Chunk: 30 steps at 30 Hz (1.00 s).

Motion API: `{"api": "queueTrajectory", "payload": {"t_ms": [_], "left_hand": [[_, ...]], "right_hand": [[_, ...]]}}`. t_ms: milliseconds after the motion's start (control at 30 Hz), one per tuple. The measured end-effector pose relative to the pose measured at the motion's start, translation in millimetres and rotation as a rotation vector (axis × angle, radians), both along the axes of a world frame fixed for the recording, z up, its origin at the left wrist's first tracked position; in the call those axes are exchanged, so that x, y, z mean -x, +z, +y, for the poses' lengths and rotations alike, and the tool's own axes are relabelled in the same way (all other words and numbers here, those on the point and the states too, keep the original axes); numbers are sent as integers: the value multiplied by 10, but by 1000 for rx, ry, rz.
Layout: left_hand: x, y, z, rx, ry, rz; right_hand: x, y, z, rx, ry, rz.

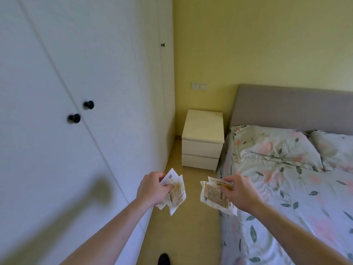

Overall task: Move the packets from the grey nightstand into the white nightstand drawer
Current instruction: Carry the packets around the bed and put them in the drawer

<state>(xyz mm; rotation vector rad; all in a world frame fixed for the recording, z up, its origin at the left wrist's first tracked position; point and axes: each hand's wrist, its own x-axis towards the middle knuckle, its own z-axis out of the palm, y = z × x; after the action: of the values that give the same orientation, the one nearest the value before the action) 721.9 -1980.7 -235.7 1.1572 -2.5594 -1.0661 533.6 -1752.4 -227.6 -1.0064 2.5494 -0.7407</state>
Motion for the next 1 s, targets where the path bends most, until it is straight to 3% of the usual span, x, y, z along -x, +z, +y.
{"api": "queueTrajectory", "payload": {"t_ms": [267,567,1000], "left_hand": [[1296,138,-1185,4,-80,27],[2702,62,-1752,-31,-191,4],[4759,-221,-2598,-187,-163,-154]], "right_hand": [[850,141,-861,1,-150,-9],[1930,84,-1259,5,-294,-56],[4326,-221,-2124,-72,-249,-104]]}}
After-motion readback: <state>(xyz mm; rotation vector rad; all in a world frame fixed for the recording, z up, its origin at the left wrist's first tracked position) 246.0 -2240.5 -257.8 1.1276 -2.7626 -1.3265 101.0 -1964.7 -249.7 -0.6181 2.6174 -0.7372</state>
